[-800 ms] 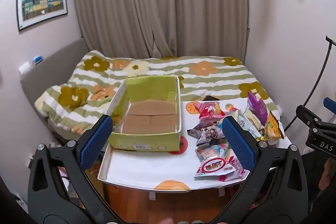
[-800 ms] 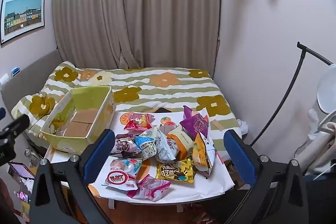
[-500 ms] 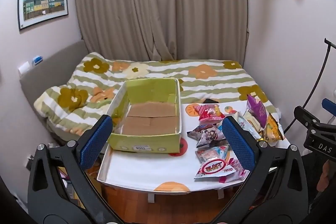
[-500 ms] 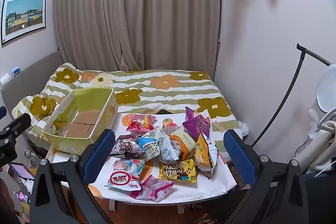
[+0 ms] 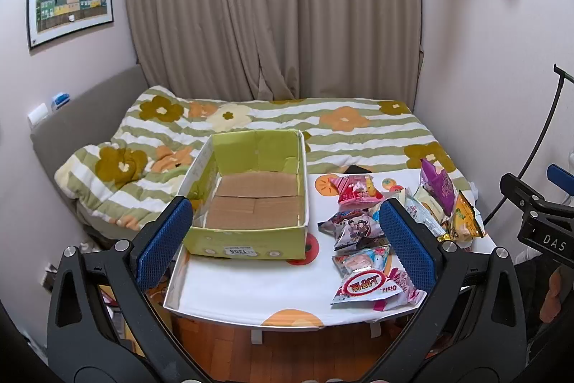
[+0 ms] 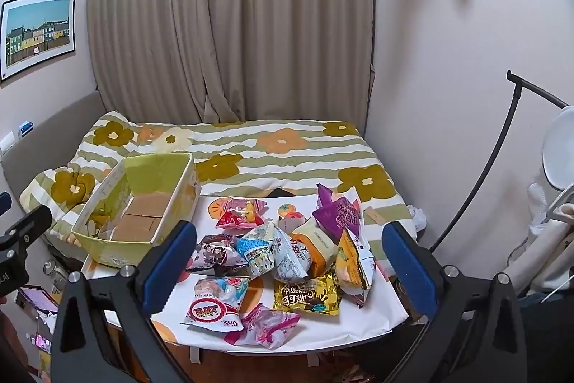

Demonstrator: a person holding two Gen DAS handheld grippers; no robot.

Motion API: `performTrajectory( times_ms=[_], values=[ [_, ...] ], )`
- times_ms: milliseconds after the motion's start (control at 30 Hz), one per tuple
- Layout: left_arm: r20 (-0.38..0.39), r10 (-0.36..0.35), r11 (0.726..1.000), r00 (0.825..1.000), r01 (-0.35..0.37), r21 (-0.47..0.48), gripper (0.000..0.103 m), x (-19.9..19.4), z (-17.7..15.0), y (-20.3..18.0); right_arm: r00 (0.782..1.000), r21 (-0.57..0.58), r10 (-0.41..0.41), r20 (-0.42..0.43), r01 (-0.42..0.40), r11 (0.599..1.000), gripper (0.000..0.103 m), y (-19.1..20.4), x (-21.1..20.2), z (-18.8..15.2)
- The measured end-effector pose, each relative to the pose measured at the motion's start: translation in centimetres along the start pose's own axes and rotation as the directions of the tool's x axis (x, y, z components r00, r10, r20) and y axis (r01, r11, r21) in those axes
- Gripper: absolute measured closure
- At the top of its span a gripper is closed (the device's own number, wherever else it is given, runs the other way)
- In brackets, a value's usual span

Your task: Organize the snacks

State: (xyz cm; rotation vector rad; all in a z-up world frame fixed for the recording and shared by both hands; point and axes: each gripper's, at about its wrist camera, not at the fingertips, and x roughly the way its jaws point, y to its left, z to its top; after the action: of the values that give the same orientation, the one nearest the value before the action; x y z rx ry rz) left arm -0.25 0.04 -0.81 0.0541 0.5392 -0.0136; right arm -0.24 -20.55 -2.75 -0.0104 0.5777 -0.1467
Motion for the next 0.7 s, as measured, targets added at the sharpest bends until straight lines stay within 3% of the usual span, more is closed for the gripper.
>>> performTrajectory(
  times_ms=[700],
  values=[
    [-0.010,0.004,1.000,1.000,-0.004,0.000,0.000,0.14,0.32,0.38,1.000,0.003,0.019,0.001,-0.019,1.000,0.000,0.81,0.55,-0.30]
  ],
)
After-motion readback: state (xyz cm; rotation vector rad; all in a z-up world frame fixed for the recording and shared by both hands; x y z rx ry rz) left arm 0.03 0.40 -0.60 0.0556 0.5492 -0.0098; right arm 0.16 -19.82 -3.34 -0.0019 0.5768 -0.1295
